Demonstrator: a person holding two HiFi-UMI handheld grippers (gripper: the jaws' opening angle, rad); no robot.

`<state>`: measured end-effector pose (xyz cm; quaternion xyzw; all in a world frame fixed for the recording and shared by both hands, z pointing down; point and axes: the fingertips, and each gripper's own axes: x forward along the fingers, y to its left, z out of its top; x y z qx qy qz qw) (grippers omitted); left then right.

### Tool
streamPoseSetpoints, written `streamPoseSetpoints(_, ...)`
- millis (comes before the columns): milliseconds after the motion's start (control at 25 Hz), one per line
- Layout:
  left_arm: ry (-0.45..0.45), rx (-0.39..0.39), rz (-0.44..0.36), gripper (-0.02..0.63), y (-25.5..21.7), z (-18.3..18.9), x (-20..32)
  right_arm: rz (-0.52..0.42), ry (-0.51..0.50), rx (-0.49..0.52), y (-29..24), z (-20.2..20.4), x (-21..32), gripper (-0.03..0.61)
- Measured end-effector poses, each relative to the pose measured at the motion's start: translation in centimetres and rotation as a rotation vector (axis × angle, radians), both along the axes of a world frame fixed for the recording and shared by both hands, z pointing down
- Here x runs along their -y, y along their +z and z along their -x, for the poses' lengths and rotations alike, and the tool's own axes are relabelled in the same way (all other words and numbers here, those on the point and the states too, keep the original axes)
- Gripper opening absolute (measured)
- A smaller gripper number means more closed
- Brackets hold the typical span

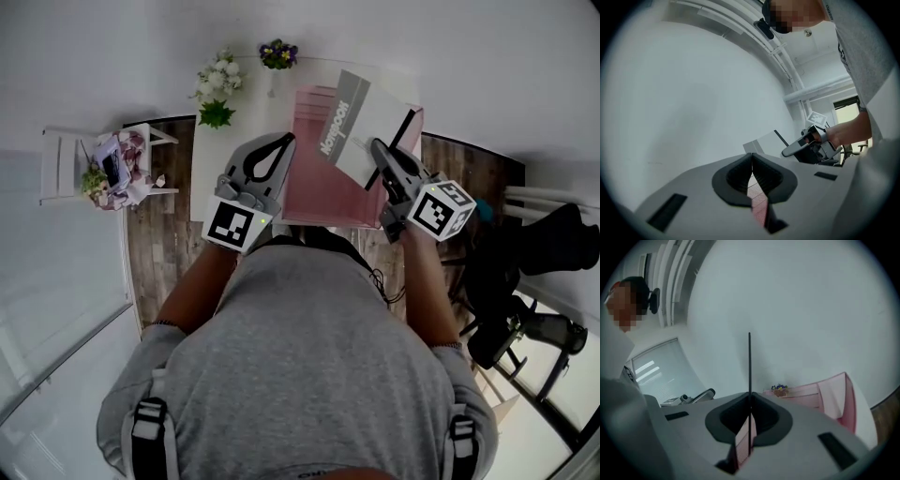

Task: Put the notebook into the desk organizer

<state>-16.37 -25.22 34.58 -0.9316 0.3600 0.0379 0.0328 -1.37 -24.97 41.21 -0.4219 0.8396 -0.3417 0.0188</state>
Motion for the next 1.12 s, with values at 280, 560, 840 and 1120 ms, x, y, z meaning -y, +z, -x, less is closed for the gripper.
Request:
streamPoseSetpoints(280, -0.053, 0.015, 0.001, 0.02, 0.1, -0.5, 1.3, 0.143, -0.081, 0.129, 2.2, 0.9, 0.7, 0.017)
streamPoseSetpoints(560, -0.081, 0.02, 0.0, 0.02, -0.1, -1.1, 1.5, 0.267, -0.194, 0.194, 3.9, 2.7, 0.0, 0.017)
streamPoseSetpoints(840, -0.087, 0.021, 0.011, 0.02, 0.1, -1.8, 1.5, 0.329, -0.264, 0.249, 4.4, 3.7, -0.3, 0.017)
streamPoseSetpoints(1120, -0.09, 0.026, 0.019, 0.02, 0.4, -1.9, 1.6, 0.384, -0.275, 0.258, 5.7, 4.2, -0.3, 0.018)
